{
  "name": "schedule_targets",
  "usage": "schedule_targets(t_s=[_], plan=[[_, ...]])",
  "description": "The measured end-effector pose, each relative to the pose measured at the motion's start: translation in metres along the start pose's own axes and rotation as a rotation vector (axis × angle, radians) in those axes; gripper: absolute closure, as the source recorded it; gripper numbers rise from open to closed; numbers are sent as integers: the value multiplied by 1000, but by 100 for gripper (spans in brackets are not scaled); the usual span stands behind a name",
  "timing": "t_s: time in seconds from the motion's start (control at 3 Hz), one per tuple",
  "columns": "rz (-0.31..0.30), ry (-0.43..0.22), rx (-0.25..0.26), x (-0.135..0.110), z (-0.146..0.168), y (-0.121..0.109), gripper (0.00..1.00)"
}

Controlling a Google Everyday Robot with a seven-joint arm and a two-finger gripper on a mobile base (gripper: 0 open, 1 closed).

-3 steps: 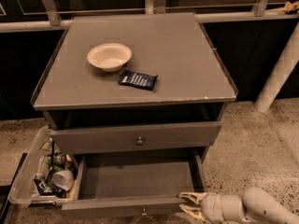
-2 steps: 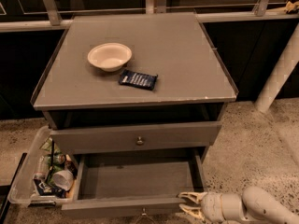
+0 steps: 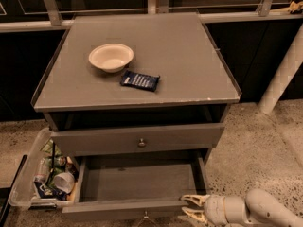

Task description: Open middle drawer

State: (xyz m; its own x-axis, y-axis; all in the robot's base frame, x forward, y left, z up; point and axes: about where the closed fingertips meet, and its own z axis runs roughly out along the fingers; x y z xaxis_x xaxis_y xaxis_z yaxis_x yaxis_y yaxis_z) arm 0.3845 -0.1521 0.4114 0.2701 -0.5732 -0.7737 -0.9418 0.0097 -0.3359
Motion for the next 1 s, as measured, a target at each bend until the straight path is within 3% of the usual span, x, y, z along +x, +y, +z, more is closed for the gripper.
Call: schedule_targets(t_s=[0.33, 0.67, 1.0], plan=[[0, 0, 0, 0, 0, 0, 16], [0, 0, 0, 0, 0, 0, 0], [0, 0, 0, 0, 0, 0, 0]])
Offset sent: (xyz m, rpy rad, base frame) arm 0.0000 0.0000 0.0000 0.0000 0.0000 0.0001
